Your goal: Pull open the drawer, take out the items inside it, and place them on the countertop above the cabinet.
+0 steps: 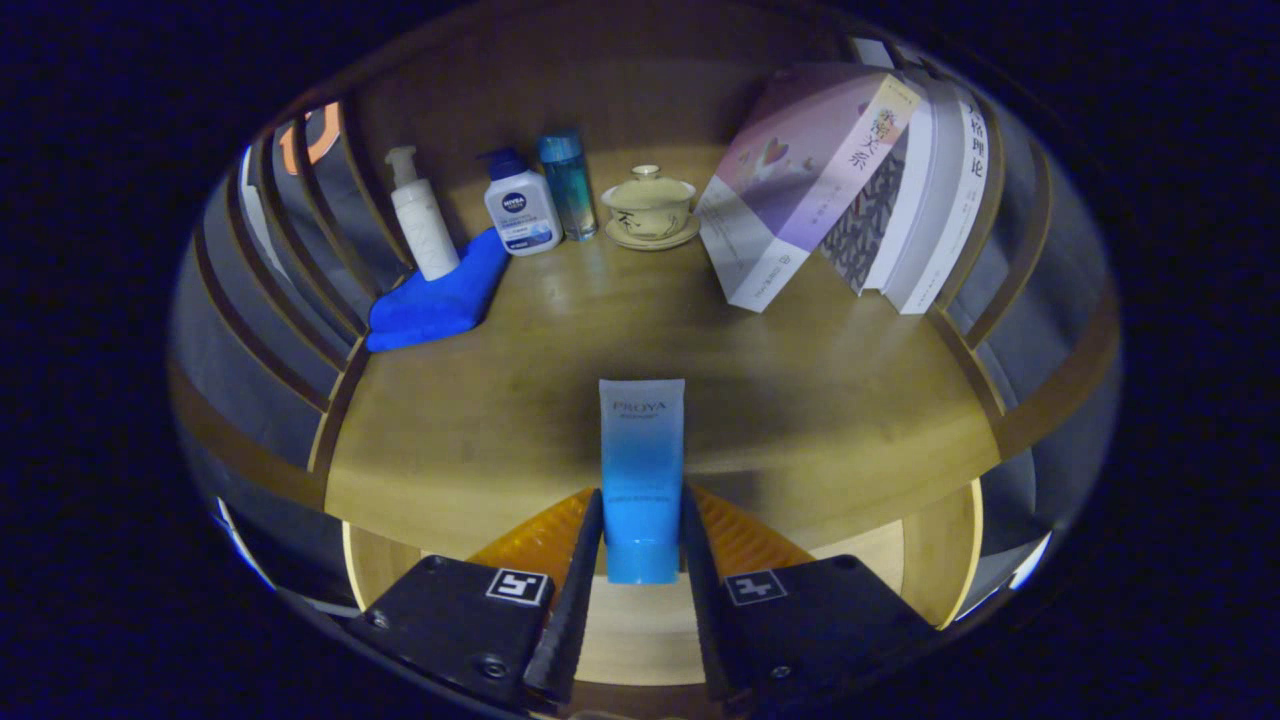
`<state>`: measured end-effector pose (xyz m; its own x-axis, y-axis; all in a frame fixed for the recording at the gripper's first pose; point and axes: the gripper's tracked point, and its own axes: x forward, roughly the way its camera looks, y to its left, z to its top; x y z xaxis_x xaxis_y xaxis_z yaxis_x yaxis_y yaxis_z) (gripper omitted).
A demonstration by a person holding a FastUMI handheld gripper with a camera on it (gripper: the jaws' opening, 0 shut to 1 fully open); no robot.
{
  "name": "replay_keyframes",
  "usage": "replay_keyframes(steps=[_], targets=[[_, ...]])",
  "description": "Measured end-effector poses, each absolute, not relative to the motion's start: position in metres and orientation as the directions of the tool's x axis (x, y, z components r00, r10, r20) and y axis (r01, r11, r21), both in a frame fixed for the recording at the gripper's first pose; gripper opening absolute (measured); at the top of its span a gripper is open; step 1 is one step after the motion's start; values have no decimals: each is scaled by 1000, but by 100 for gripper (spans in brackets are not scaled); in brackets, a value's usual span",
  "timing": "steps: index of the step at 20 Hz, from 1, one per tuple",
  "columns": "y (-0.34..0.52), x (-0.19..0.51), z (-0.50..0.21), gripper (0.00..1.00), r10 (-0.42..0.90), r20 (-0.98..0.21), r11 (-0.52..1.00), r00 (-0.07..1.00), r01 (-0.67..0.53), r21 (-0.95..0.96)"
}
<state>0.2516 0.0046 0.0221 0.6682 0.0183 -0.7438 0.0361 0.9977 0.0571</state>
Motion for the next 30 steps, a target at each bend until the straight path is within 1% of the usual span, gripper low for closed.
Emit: replay_keyframes(steps=[2,5,7,10,13,15,16,17,20,24,27,30], targets=[[4,251,32,52,6,-702,999,713,21,30],[12,240,53,51,34,-635,999,772,-17,32],[17,229,68,61,55,-579,998,813,-31,52],[34,206,95,77,129,-461,991,878,-101,84],[31,169,117,92,141,-336,990,931,-124,70],[32,142,125,91,150,-252,987,956,-130,96],[32,128,126,93,167,-224,984,960,-147,100],[31,115,128,98,173,-189,982,967,-156,102],[20,77,138,98,160,-64,982,985,-152,110],[5,33,138,97,109,77,985,991,-118,126],[2,7,128,96,98,130,987,987,-114,117],[5,-10,112,96,101,152,989,983,-116,93]])
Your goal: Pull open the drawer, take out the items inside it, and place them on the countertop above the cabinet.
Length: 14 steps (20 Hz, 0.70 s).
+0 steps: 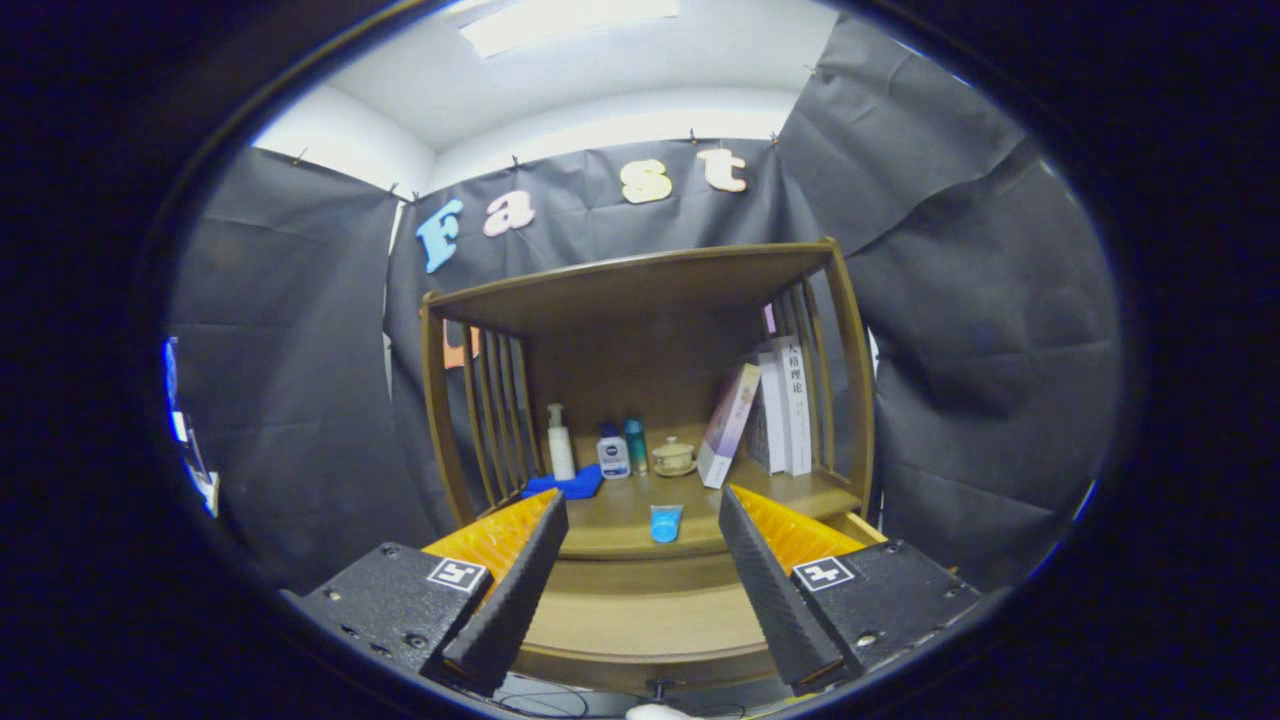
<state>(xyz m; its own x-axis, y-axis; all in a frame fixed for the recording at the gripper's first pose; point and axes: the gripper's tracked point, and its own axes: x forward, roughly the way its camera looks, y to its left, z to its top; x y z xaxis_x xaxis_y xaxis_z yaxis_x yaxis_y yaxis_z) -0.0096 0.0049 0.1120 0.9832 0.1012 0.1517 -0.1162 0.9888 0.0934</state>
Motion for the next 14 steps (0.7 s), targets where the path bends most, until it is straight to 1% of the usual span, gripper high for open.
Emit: replay_keyframes(steps=[4,9,14], targets=[[-4,-26,77,97,42,136,999,990,-43,3],[3,-49,25,97,36,93,999,995,-36,3],[-3,-49,-40,97,17,-12,999,1000,-18,-45]])
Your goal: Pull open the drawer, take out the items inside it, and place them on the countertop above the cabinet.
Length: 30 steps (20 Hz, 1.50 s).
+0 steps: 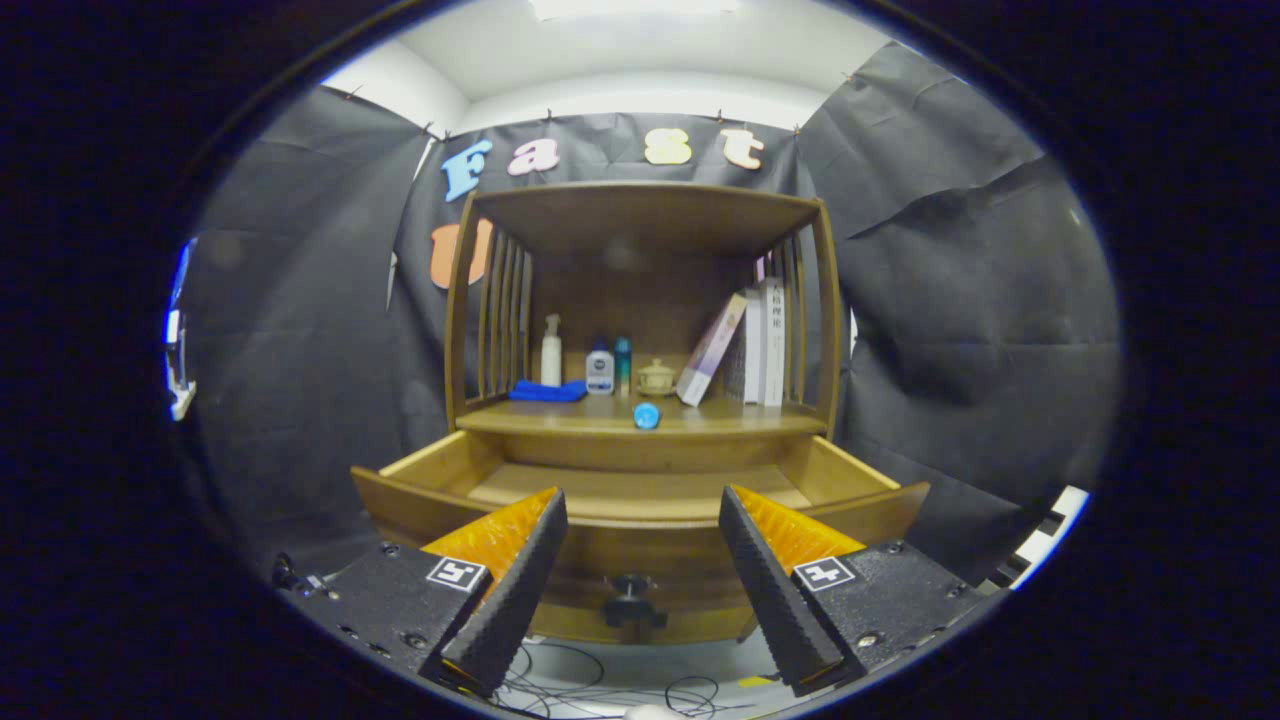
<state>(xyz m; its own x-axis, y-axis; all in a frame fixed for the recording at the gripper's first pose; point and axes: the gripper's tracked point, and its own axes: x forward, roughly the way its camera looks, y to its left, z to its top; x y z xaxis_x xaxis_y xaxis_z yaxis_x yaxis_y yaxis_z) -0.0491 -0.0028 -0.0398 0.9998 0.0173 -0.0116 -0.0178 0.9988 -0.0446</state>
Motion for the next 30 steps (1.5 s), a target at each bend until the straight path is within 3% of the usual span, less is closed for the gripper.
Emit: replay_keyframes(steps=[10,30], targets=[[-5,-21,-123,97,0,-184,999,983,-6,-32],[-6,27,-124,96,-11,-243,999,970,2,-37]])
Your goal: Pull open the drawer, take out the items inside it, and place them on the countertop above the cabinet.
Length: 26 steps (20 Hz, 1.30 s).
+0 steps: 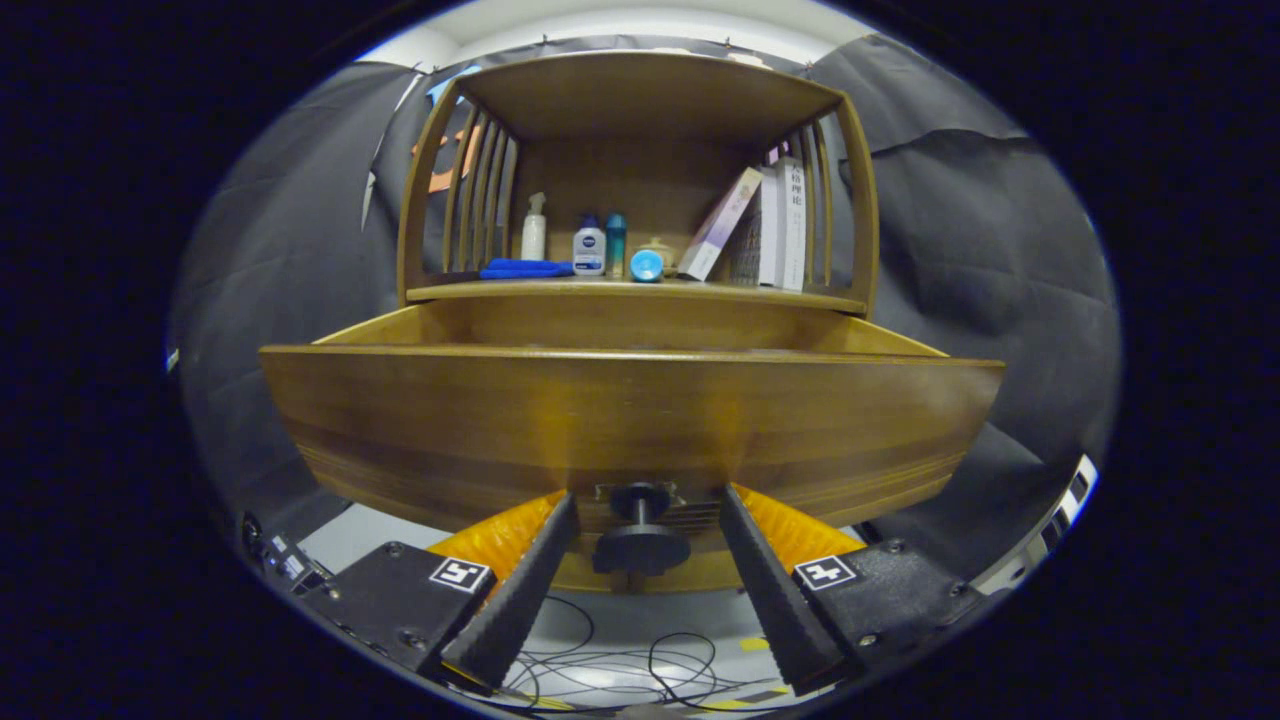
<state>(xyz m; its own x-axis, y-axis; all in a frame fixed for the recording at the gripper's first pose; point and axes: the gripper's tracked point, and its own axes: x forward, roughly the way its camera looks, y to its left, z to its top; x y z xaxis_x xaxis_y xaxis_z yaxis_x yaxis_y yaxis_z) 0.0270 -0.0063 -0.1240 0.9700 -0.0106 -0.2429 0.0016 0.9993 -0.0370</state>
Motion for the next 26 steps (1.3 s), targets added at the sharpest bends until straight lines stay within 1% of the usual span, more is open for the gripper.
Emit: replay_keyframes(steps=[10,15,16,26], targets=[[-6,57,-117,96,4,-262,1000,965,-7,-9],[-1,86,-106,96,-6,-241,1000,971,5,-5],[1,92,-109,96,-7,-264,1000,964,7,-2],[8,156,-100,96,-12,-250,1000,968,15,13]])
